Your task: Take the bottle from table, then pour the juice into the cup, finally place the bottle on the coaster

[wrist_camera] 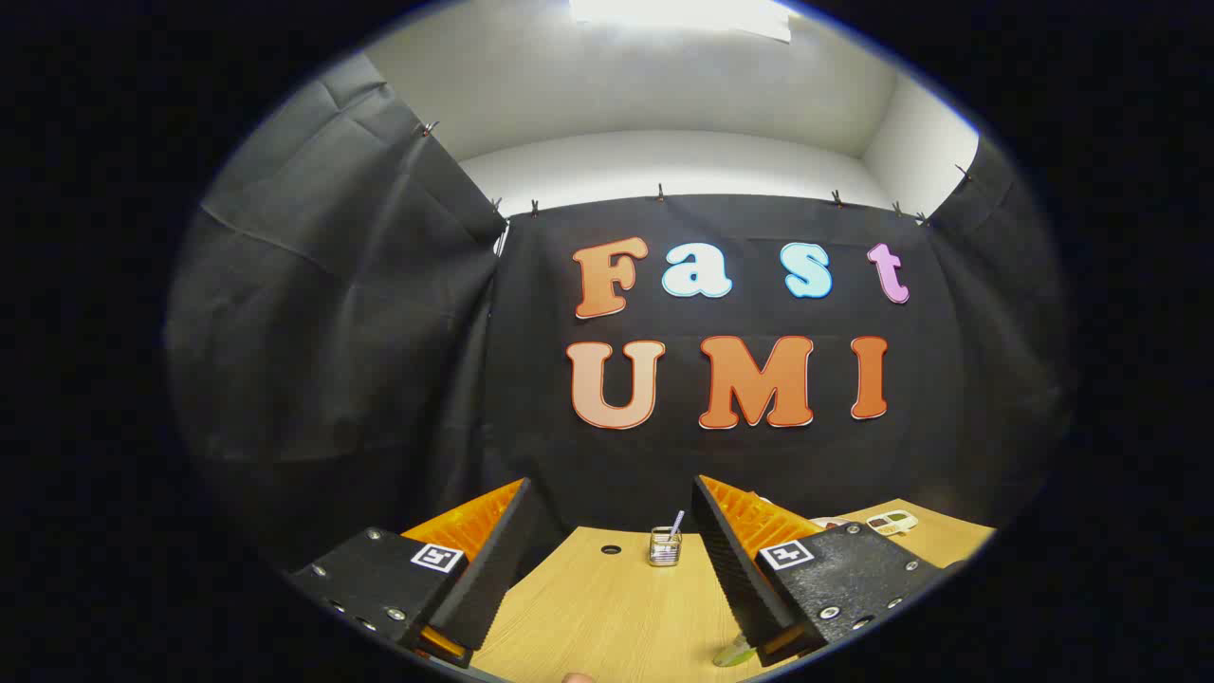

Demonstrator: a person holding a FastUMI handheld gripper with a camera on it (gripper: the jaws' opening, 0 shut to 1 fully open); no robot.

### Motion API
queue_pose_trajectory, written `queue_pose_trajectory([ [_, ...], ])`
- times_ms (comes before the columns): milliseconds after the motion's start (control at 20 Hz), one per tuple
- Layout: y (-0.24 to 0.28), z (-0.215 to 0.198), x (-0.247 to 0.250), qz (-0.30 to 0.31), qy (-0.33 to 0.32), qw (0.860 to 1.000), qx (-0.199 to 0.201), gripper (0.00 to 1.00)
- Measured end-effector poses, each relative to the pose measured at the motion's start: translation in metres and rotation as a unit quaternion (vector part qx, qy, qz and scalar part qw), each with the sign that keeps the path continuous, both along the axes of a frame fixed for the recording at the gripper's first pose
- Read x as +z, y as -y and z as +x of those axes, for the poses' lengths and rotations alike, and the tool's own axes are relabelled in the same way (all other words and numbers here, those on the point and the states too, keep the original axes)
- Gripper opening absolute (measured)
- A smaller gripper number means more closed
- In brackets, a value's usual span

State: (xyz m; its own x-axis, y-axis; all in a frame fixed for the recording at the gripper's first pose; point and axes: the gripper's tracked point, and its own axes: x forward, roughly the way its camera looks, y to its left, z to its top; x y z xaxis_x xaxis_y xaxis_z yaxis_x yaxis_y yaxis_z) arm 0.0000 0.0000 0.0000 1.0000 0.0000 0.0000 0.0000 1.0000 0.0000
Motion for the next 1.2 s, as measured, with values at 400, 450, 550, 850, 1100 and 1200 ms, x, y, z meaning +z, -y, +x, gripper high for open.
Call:
queue_pose_trajectory([
  [400, 0.010, -0.001, 0.006, 0.011, -0.002, 1.000, -0.017, 0.97],
  [450, 0.012, -0.001, 0.006, 0.011, -0.001, 1.000, -0.019, 0.97],
  [550, 0.015, 0.000, 0.004, 0.011, -0.007, 1.000, -0.024, 0.98],
  [850, 0.028, 0.002, -0.009, -0.003, -0.029, 0.999, -0.045, 0.97],
  [1100, 0.051, 0.003, -0.030, -0.009, -0.061, 0.995, -0.073, 0.98],
  [1200, 0.061, 0.004, -0.039, -0.003, -0.070, 0.994, -0.081, 0.98],
])
